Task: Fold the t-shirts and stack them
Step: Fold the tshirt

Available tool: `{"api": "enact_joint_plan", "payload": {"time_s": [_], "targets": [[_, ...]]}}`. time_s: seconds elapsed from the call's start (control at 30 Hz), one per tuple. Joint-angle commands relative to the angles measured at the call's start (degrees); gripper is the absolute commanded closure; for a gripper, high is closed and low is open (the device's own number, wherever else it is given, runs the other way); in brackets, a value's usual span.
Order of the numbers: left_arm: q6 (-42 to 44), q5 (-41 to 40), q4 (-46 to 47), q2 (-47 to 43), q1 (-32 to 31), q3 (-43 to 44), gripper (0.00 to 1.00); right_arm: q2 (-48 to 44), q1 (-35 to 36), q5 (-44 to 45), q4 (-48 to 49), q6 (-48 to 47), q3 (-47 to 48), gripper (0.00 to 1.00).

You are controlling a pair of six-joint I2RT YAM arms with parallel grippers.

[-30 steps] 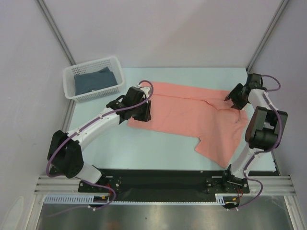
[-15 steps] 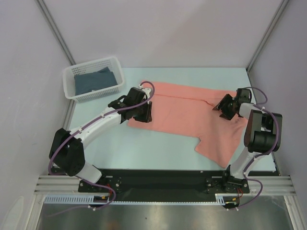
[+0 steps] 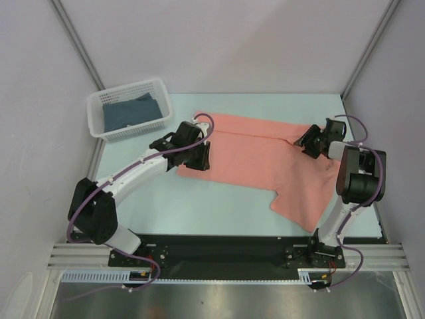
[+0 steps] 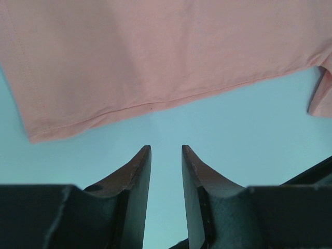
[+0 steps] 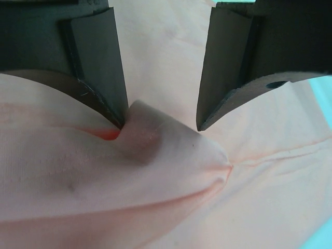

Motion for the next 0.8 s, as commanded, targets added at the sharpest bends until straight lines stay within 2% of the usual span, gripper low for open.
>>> {"api": "enact_joint_plan", "payload": {"time_s": [0.0, 0.27, 0.57, 0.6, 0.73, 0.77], "targets": [[1.02, 0.28, 0.00, -1.64, 0.49, 1.94, 0.65, 2.81, -0.03, 0.13, 2.82, -0.17, 3.20, 0.41], [0.67, 0.45, 0.08, -1.38, 0.66, 1.77, 0.65, 4.93, -0.11, -1.54, 2.83, 0.88, 8.30, 0.41], [0.14, 0.98, 0.70, -0.24, 0.93, 2.30, 0.65, 5.54, -0.64, -3.56, 8.70, 9.14, 5.50, 0.45], [-0.04, 1.16, 0.70, -0.15, 1.01, 2.38, 0.65, 5.72, -0.82, -3.65, 9.85, 11.50, 4.71, 0.46], [-0.04, 1.42, 0.79, -0.06, 1.01, 2.30, 0.65, 6.77, -0.82, -3.03, 10.22, 13.80, 5.84, 0.67], [-0.04, 1.42, 0.88, -0.06, 1.01, 2.30, 0.65, 6.86, -0.73, -2.86, 9.69, 13.98, 6.11, 0.69]]}}
